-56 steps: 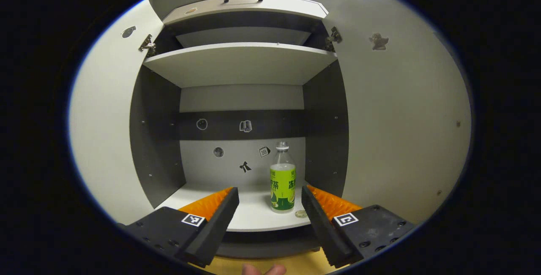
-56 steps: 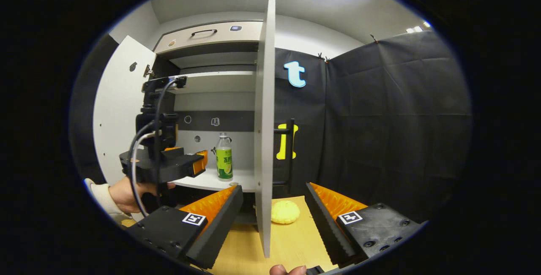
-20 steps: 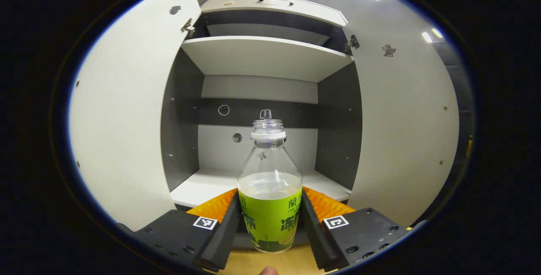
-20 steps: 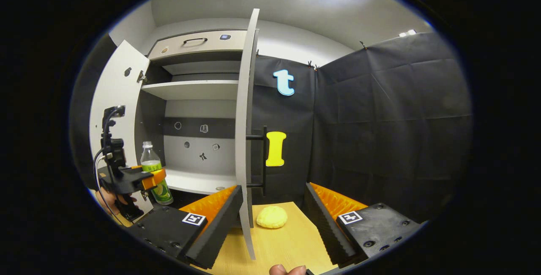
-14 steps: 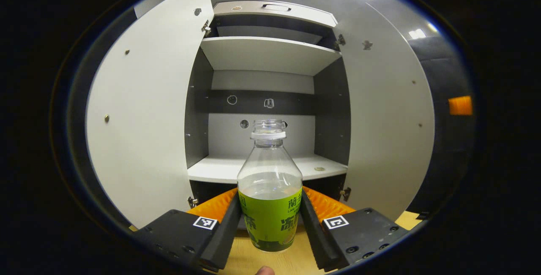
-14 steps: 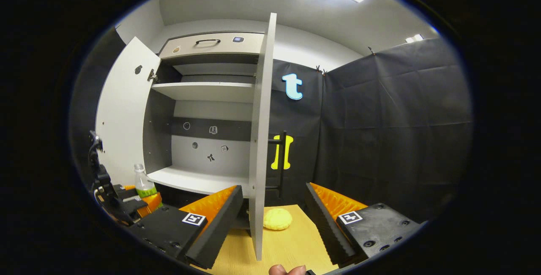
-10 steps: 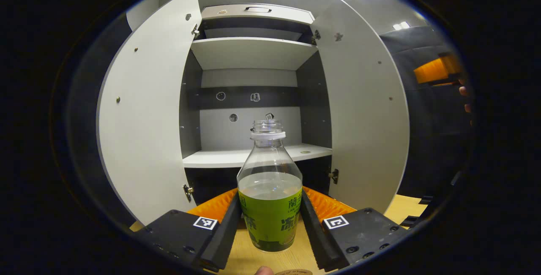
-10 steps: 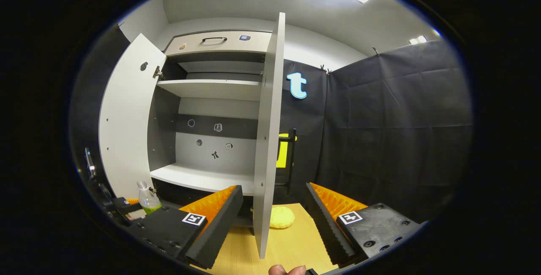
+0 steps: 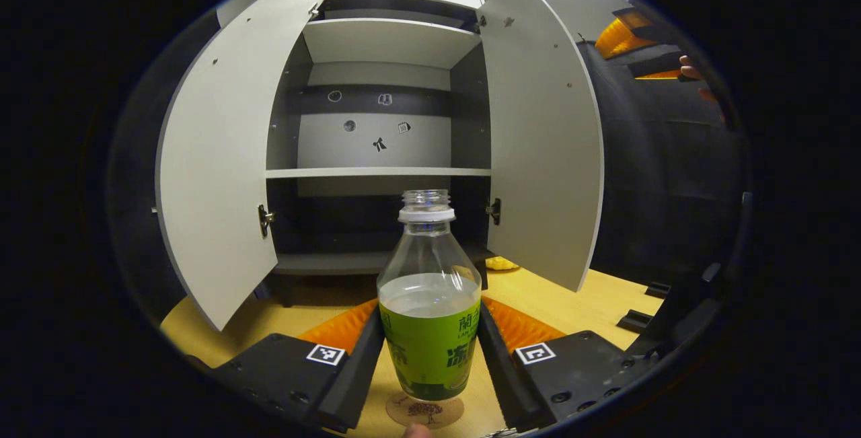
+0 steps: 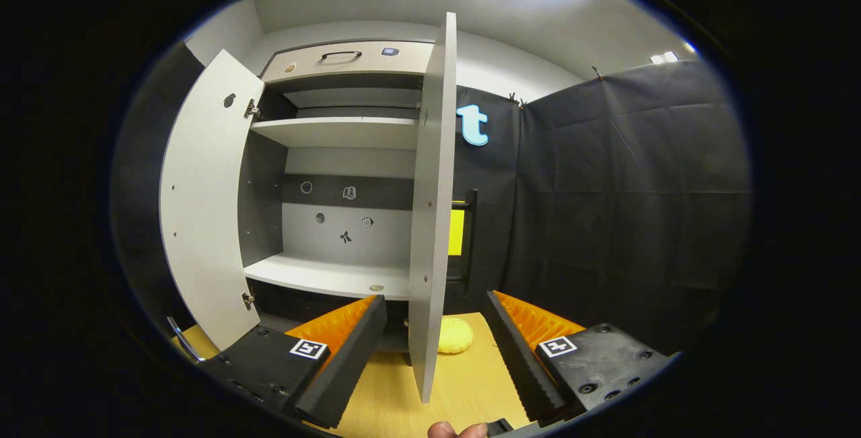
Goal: Grasp the bottle in the cabinet with the left hand and place it on the coaster, then close the right door with the right hand and the left door with the left hand.
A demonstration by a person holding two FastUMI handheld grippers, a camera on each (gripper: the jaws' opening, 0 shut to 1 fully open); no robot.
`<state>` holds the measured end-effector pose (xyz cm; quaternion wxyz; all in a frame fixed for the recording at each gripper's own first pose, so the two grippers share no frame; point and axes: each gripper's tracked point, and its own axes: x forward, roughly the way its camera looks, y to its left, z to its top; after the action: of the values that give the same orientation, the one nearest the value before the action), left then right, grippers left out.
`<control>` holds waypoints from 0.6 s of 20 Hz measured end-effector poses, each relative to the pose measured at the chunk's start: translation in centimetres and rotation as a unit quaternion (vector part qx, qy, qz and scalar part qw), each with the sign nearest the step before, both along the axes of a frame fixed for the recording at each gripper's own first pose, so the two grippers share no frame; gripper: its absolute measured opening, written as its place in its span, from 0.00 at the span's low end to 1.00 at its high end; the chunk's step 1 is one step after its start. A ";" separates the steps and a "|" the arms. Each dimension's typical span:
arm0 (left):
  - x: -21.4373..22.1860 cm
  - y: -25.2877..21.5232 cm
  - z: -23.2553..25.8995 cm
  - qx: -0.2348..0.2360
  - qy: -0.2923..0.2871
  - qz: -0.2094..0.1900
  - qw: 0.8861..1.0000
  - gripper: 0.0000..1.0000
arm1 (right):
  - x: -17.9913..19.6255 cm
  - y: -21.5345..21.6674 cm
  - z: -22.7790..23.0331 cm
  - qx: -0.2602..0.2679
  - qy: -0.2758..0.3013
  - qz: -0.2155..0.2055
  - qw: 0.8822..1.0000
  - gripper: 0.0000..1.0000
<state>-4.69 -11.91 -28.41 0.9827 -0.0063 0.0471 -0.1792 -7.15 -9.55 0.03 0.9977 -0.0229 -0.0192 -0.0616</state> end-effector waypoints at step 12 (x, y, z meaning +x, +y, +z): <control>0.5 1.2 -5.9 -0.013 0.005 0.025 1.000 0.77 | -0.9 -1.0 -1.4 -0.020 0.039 -0.013 0.999 0.98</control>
<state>-4.14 -10.71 -34.26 0.9864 -0.0207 0.0496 -0.1553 -8.08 -10.54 -1.32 0.9961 -0.0451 0.0191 -0.0737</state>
